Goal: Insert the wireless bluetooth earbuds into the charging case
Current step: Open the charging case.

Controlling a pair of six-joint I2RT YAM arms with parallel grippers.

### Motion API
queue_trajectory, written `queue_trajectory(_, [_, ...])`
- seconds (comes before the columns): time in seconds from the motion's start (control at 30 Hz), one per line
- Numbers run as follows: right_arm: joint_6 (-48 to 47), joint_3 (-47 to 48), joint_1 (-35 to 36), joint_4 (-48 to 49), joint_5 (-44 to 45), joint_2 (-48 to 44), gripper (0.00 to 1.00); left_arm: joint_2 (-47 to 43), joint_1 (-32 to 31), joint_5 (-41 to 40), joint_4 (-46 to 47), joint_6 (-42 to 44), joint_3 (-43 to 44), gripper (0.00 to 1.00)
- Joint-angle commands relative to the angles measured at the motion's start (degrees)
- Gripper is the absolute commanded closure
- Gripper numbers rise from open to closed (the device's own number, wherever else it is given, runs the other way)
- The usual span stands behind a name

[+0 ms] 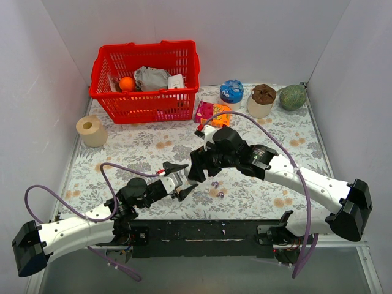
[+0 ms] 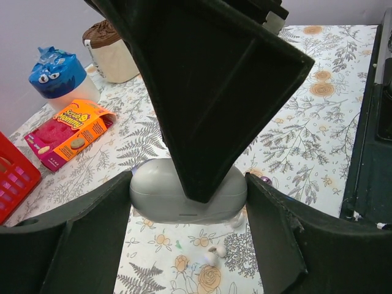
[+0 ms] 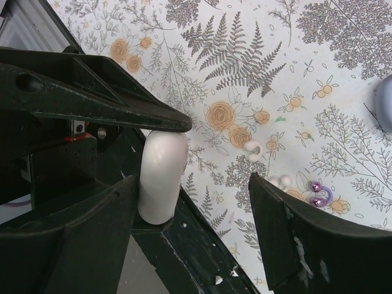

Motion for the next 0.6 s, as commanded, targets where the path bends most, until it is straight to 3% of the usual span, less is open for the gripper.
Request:
queue_trajectory(0.0, [0.81, 1.19, 0.29, 1.53, 2.88, -0.37, 0.21, -0.44, -0.35, 0.13, 1.75, 0.94, 1.26, 1.0])
queue_trajectory(0.57, [2.65, -1.36, 0.2, 0.21, 8.51, -4.94, 0.26, -2.29, -0.35, -1.45, -0.09, 0.77, 1.17, 1.0])
